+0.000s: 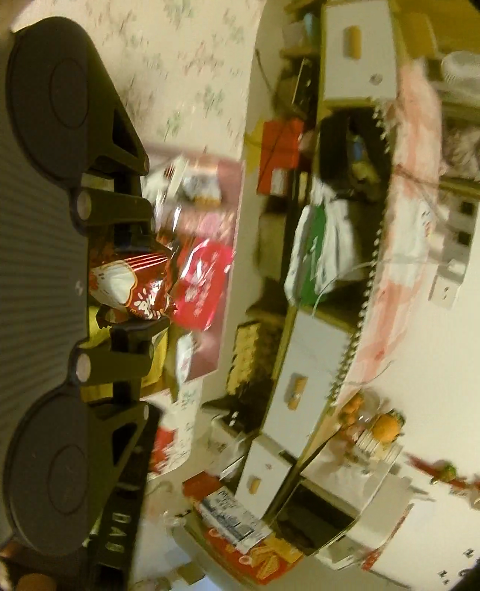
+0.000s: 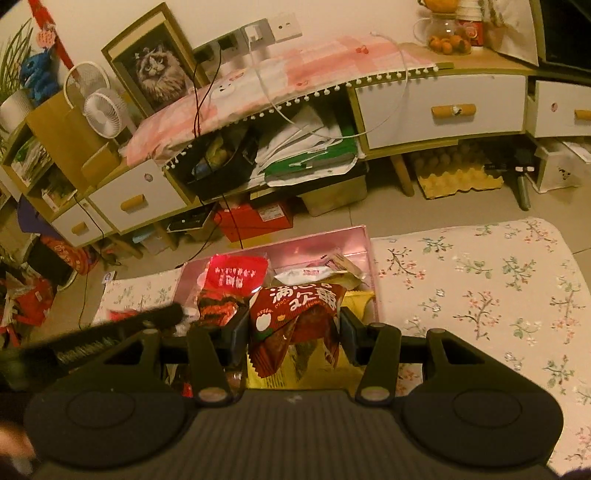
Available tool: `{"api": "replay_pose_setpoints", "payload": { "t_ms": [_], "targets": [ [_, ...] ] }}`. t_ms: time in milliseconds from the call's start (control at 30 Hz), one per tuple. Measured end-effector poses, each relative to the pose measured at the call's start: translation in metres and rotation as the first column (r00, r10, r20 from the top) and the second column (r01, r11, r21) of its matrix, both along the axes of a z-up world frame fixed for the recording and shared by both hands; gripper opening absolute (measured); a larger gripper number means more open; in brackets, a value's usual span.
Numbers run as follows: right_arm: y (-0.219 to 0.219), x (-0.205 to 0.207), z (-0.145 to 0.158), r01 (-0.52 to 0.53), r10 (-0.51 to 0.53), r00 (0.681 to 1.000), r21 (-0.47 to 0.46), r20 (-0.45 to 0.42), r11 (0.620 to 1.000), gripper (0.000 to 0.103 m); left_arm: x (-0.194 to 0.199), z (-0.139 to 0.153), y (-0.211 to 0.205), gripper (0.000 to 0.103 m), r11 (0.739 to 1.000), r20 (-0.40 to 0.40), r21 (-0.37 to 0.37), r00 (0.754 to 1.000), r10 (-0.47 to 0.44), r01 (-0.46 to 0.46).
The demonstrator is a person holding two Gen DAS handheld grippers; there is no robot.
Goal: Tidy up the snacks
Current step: 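Lift both packets, carry them over the pink box and lower them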
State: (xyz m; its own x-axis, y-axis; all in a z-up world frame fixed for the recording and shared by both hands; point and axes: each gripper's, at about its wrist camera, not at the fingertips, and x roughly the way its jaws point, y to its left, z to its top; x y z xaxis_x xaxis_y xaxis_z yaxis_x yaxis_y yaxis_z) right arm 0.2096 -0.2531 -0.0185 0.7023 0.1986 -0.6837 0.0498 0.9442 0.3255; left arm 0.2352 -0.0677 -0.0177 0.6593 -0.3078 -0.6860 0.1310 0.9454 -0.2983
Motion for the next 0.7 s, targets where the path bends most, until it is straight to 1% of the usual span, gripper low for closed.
{"api": "replay_pose_setpoints", "payload": {
  "t_ms": [100,200,300,400,467,533,633,700],
  "targets": [
    [-0.003,0.006,-0.008,0.019,-0.018,1.0,0.031,-0.012,0.999,0.047,0.003,-0.011,-0.016,0.037,0.999,0.008,0.026,0.999,-0.034,0.034],
    [-0.005,0.009,-0.016,0.043,-0.041,0.999,0.05,-0.033,0.998,0.047,0.006,-0.021,-0.029,0.037,0.998,0.008,0.021,0.998,-0.063,0.063],
    [-0.009,0.011,-0.018,0.063,-0.061,0.998,0.06,-0.027,0.996,0.047,0.007,-0.03,-0.041,0.038,0.996,0.021,0.021,0.996,-0.088,0.087],
    [-0.013,0.012,-0.022,0.083,-0.081,0.996,0.095,-0.028,0.992,0.047,0.01,-0.037,-0.049,0.039,0.995,0.033,0.02,0.995,-0.094,0.094],
    [-0.014,0.013,-0.025,0.084,-0.081,0.996,0.106,-0.03,0.991,0.047,0.011,-0.038,-0.05,0.041,0.994,0.057,0.03,0.993,-0.107,0.105],
    [-0.013,0.014,-0.028,0.078,-0.075,0.997,0.112,-0.026,0.991,0.047,0.011,-0.035,-0.046,0.053,0.994,0.07,0.046,0.992,-0.106,0.103],
    [-0.013,0.018,-0.028,0.071,-0.069,0.998,0.137,-0.013,0.988,0.047,0.012,-0.032,-0.035,0.055,0.995,0.077,0.024,0.992,-0.096,0.094],
    [-0.012,0.019,-0.027,0.068,-0.068,0.998,0.138,-0.005,0.988,0.047,0.011,-0.03,-0.029,0.057,0.997,0.092,0.017,0.993,-0.079,0.077]
  ]
}}
